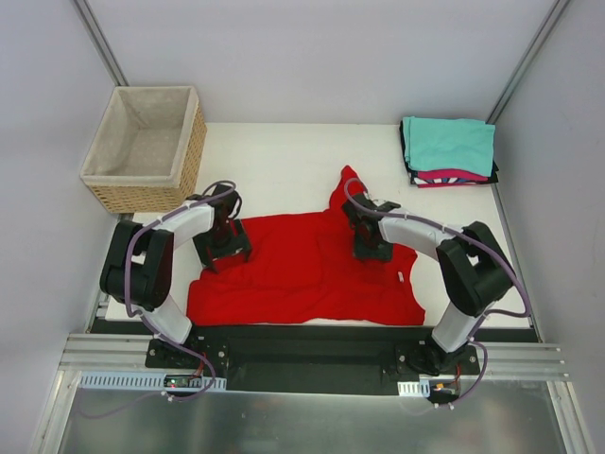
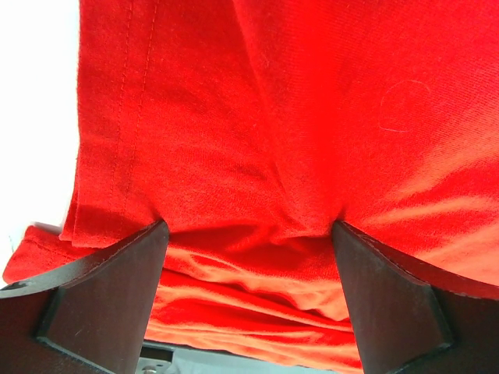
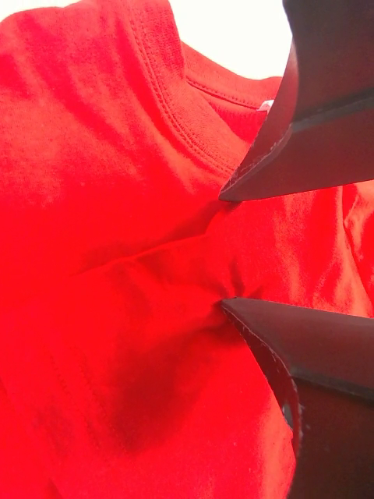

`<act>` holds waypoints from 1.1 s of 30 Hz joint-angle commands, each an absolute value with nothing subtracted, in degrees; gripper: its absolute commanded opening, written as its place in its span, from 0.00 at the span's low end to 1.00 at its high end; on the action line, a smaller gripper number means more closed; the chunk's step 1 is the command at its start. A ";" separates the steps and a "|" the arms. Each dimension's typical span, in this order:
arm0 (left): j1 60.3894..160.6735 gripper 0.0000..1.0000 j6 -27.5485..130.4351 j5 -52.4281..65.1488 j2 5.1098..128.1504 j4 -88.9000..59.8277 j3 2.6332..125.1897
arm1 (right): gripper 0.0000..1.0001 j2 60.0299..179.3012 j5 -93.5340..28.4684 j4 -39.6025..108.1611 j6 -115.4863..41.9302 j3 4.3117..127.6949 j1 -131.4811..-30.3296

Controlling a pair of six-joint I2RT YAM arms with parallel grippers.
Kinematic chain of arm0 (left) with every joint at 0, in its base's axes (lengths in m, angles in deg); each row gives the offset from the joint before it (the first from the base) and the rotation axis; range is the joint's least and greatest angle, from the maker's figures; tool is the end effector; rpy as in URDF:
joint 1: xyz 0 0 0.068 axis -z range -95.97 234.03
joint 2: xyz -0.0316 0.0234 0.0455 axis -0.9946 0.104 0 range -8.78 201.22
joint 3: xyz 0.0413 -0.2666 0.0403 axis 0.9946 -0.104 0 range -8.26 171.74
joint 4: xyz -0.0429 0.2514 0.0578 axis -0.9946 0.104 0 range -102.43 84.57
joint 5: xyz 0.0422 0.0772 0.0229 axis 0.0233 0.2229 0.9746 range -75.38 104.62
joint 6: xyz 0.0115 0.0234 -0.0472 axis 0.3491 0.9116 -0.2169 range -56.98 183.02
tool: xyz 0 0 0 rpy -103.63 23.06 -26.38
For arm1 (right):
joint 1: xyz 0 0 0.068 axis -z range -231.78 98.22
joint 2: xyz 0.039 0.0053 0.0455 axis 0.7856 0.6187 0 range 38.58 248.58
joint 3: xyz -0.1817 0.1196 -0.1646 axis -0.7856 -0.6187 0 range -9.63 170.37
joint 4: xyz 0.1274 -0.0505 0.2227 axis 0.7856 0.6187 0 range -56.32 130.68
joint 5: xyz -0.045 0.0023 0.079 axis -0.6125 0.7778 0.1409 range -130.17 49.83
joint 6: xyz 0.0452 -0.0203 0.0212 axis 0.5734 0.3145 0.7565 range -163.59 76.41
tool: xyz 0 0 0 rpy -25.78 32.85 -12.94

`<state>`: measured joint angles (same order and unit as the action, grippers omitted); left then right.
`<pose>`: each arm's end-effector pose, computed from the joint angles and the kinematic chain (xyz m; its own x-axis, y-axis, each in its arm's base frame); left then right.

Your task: Fold and stack the t-shirts

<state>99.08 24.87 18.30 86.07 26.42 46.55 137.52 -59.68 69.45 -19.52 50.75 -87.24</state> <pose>0.2803 -0.0731 0.1574 -0.8979 -0.3970 -0.1904 -0.3910 0.9178 -0.0696 0.2668 0.1755 0.1649 -0.9091 -0.1755 -0.3779 -0.1123 0.9766 -0.1833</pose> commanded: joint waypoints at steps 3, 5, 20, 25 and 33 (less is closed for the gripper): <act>99.59 0.87 25.05 23.75 84.65 31.51 43.94 | 0.57 137.90 -60.03 77.27 -16.96 46.27 -89.22; 99.59 0.86 25.23 24.64 83.86 32.47 44.74 | 0.57 137.29 -60.82 78.24 -16.87 46.53 -89.22; 98.62 0.87 26.99 29.66 80.96 38.72 53.78 | 0.57 134.12 -65.20 81.67 -17.31 49.95 -89.31; 98.62 0.87 29.44 27.90 81.22 38.72 60.11 | 0.60 132.02 -67.69 83.09 -21.79 58.82 -87.64; 98.62 0.87 31.47 26.05 85.34 38.63 68.47 | 0.61 138.33 -61.45 79.83 -29.87 78.48 -80.79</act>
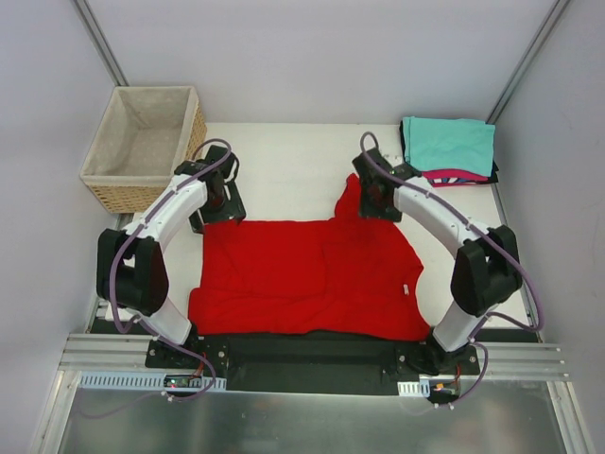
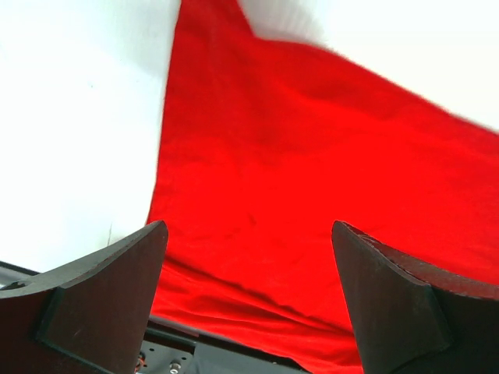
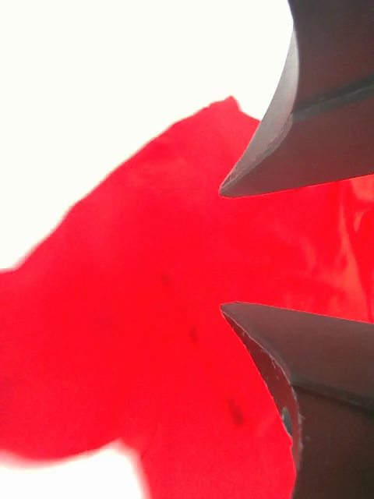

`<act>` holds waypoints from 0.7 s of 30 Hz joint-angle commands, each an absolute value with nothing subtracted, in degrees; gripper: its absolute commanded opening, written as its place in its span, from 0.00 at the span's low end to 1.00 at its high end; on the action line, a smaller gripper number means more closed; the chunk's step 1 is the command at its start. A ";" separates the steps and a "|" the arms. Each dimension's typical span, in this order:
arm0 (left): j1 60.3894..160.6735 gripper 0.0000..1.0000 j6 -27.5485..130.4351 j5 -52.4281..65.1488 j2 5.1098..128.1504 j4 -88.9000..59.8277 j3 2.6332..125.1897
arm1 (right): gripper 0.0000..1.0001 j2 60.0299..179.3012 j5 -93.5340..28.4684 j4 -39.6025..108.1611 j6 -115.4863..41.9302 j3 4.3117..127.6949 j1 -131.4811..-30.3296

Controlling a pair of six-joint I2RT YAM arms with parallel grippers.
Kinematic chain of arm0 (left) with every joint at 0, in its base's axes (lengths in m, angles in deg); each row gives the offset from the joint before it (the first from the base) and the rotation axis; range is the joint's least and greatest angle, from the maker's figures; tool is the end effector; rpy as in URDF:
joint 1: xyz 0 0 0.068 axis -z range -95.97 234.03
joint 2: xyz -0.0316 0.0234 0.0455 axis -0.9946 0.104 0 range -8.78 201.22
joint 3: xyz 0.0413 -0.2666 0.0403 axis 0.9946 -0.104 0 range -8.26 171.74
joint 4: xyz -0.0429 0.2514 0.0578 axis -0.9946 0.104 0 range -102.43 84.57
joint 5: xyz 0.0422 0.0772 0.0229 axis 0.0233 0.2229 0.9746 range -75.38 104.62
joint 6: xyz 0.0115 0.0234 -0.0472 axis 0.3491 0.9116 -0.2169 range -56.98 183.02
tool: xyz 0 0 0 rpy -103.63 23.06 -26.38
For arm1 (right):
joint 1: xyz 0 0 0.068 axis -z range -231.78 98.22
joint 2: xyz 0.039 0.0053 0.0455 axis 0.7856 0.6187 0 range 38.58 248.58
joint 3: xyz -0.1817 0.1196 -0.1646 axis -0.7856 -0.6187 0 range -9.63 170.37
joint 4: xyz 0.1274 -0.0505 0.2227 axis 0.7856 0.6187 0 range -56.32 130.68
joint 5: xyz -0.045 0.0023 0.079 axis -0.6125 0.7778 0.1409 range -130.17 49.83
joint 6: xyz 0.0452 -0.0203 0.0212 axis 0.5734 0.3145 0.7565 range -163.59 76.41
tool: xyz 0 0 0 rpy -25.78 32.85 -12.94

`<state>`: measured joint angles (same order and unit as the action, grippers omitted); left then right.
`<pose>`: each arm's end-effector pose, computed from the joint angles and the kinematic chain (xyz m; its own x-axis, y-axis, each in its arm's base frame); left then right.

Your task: Fold and stack the t-shirts

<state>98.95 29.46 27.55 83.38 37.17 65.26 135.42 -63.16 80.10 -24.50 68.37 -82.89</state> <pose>0.3128 -0.0752 0.2549 -0.8422 -0.3332 -0.4238 -0.3538 0.9348 -0.0318 0.3046 0.1677 0.2563 -0.8446 -0.1580 -0.5116 -0.0629 0.9781 -0.1982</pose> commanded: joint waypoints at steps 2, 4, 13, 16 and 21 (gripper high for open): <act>98.62 0.87 32.34 25.87 86.49 38.81 69.78 | 0.61 142.36 -59.18 79.04 -31.80 82.20 -79.04; 98.62 0.87 32.96 26.13 87.64 38.81 70.58 | 0.61 144.83 -56.10 77.12 -32.87 87.03 -77.36; 98.62 0.88 33.93 26.49 90.19 38.72 71.72 | 0.62 161.62 -35.35 74.20 -33.75 104.69 -70.59; 98.62 0.88 33.84 26.66 90.63 38.63 71.37 | 0.61 164.44 -33.24 72.89 -34.45 106.82 -70.15; 98.62 0.88 33.84 26.14 90.98 38.02 70.58 | 0.61 165.41 -25.42 66.13 -34.10 105.42 -69.80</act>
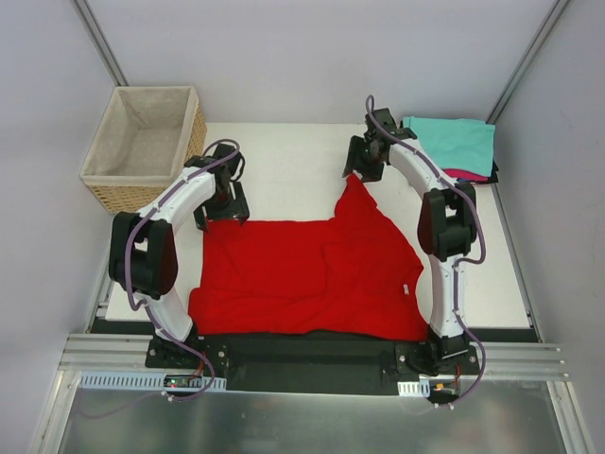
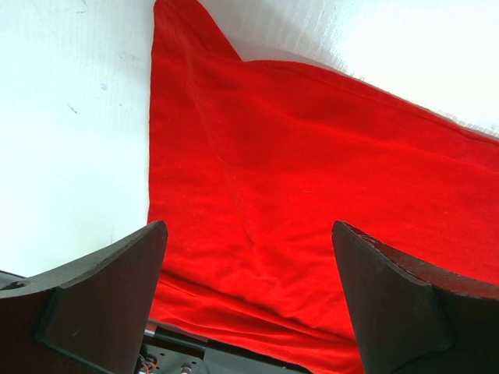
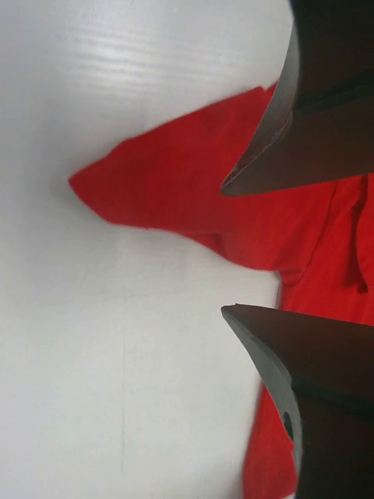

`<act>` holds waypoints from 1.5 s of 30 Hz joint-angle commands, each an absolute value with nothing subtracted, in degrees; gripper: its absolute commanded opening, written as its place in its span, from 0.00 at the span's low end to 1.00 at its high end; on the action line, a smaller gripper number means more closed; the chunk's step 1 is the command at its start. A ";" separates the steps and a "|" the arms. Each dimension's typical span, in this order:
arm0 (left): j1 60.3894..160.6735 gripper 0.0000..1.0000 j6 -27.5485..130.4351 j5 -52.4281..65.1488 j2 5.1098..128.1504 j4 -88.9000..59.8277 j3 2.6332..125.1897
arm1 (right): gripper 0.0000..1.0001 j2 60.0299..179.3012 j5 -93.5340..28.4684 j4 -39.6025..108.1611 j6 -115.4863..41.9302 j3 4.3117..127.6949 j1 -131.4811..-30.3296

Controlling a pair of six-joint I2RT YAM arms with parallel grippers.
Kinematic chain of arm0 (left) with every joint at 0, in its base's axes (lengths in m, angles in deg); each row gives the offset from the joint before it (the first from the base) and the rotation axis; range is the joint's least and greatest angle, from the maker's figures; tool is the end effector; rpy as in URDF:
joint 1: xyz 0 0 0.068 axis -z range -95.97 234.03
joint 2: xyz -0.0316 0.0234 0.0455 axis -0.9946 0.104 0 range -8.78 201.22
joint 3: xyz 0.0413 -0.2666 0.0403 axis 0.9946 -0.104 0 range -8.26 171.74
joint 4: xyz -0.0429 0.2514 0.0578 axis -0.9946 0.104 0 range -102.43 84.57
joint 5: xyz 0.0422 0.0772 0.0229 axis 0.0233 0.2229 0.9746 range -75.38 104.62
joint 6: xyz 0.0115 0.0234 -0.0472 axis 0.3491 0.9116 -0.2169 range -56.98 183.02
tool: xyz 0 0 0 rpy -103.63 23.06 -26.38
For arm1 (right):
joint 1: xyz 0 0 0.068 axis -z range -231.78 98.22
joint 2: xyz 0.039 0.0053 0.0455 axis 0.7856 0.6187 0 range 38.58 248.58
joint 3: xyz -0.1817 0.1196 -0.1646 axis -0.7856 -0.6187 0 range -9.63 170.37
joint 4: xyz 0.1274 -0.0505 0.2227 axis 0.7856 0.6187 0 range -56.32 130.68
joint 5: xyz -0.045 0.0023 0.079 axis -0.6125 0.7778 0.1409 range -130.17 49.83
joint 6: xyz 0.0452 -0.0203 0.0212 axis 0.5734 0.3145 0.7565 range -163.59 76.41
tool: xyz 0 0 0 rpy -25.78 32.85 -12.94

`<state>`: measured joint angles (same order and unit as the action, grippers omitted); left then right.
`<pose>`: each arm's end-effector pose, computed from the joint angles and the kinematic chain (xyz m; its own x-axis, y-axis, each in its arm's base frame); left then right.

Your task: Fold and stack the t-shirts

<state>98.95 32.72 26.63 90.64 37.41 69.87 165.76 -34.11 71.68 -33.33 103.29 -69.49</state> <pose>0.3386 -0.0827 0.2379 -0.8837 -0.2753 -0.3786 -0.3001 0.9539 0.0068 0.4739 0.1554 0.2352 -0.8060 -0.0715 -0.5875 -0.2241 0.9556 0.1912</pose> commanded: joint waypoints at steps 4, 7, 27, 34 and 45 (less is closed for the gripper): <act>98.62 0.88 33.84 25.96 91.16 37.93 70.58 | 0.61 167.17 -24.88 66.38 -33.48 106.56 -69.80; 98.62 0.88 34.11 25.96 90.98 37.84 70.58 | 0.61 167.43 -25.75 66.38 -33.92 105.51 -69.80; 98.62 0.88 34.55 25.69 90.89 37.75 70.58 | 0.61 172.35 -24.08 65.32 -31.20 103.31 -70.76; 98.62 0.88 34.55 25.79 90.19 37.84 70.32 | 0.60 168.67 -30.85 66.03 -31.81 96.72 -70.76; 98.62 0.88 34.55 25.17 89.93 37.75 70.23 | 0.59 157.33 -46.05 66.91 -33.92 88.10 -70.76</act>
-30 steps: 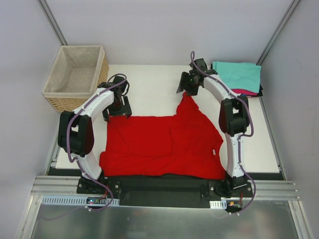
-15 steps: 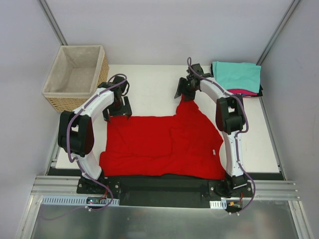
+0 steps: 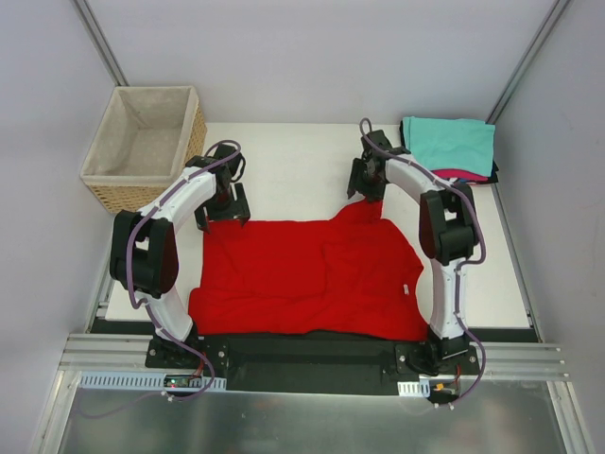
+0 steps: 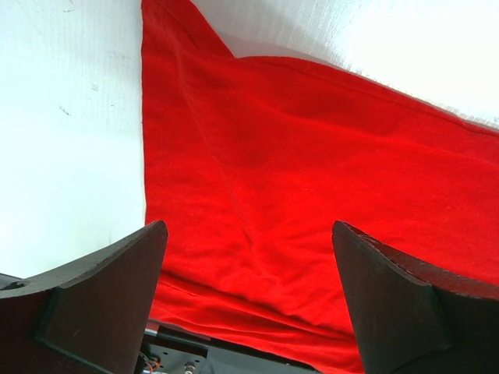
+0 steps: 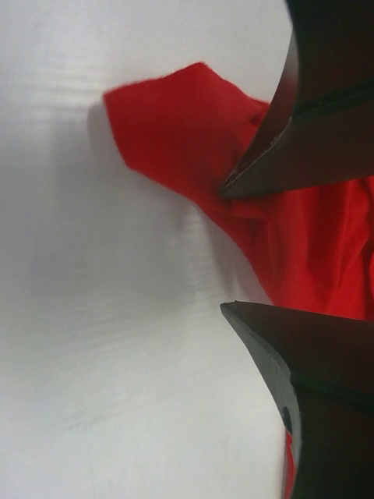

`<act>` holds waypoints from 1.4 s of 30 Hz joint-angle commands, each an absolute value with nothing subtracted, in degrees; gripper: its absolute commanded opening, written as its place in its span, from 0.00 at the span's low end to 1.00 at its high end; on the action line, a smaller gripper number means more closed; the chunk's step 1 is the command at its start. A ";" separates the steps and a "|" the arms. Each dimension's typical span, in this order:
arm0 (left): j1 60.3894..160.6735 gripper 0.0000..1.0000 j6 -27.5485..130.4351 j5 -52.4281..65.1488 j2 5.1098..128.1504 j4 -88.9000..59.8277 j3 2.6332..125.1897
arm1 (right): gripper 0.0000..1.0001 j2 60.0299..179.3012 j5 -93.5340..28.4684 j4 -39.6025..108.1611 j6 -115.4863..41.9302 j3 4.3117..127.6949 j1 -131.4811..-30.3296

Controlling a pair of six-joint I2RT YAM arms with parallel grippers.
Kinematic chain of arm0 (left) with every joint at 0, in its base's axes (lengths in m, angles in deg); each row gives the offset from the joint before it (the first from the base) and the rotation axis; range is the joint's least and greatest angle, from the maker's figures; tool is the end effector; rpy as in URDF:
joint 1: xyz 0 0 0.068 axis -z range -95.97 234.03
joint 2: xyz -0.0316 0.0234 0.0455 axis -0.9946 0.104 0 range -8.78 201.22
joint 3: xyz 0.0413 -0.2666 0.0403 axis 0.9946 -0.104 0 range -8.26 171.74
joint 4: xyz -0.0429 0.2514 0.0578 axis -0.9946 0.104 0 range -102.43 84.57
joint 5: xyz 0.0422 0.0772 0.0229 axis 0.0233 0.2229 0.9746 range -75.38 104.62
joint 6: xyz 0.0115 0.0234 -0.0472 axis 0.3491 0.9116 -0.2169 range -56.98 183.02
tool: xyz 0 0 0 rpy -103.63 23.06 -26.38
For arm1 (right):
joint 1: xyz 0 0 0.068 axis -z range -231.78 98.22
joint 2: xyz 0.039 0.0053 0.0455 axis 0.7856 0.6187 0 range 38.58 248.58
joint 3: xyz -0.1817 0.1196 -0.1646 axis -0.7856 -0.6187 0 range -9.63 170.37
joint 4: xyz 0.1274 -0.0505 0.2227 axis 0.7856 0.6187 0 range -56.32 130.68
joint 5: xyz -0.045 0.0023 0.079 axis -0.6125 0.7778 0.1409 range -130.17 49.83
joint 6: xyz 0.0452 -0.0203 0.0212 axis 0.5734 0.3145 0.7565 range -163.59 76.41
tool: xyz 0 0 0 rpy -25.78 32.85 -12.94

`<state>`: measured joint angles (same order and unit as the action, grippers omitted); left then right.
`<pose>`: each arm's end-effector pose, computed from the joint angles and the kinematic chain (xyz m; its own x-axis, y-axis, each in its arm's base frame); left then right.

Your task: Fold and stack the t-shirts

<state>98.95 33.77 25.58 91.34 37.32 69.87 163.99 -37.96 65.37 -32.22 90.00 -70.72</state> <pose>0.3401 -0.0837 0.2338 -0.8960 -0.2578 -0.3616 -0.2781 0.9605 0.0044 0.4522 0.1568 0.1838 -0.8496 -0.0833 -0.5209 -0.1800 0.9739 0.1379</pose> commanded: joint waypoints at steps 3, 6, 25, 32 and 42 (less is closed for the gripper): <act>98.62 0.88 34.55 25.26 90.01 37.75 70.14 | 0.59 155.75 -46.76 66.73 -34.45 88.72 -70.76; 98.62 0.88 34.55 25.43 90.01 37.67 70.14 | 0.59 154.86 -46.77 65.50 -34.72 88.80 -70.67; 98.62 0.88 34.90 25.52 90.10 37.75 69.79 | 0.57 159.96 -50.11 65.68 -32.60 88.80 -61.36; 98.62 0.88 34.90 25.61 90.89 37.67 70.23 | 0.57 165.23 -36.87 64.18 -32.26 93.89 -59.34; 98.53 0.88 34.99 25.70 91.77 37.75 70.49 | 0.58 167.61 -30.15 61.29 -29.62 94.43 -58.81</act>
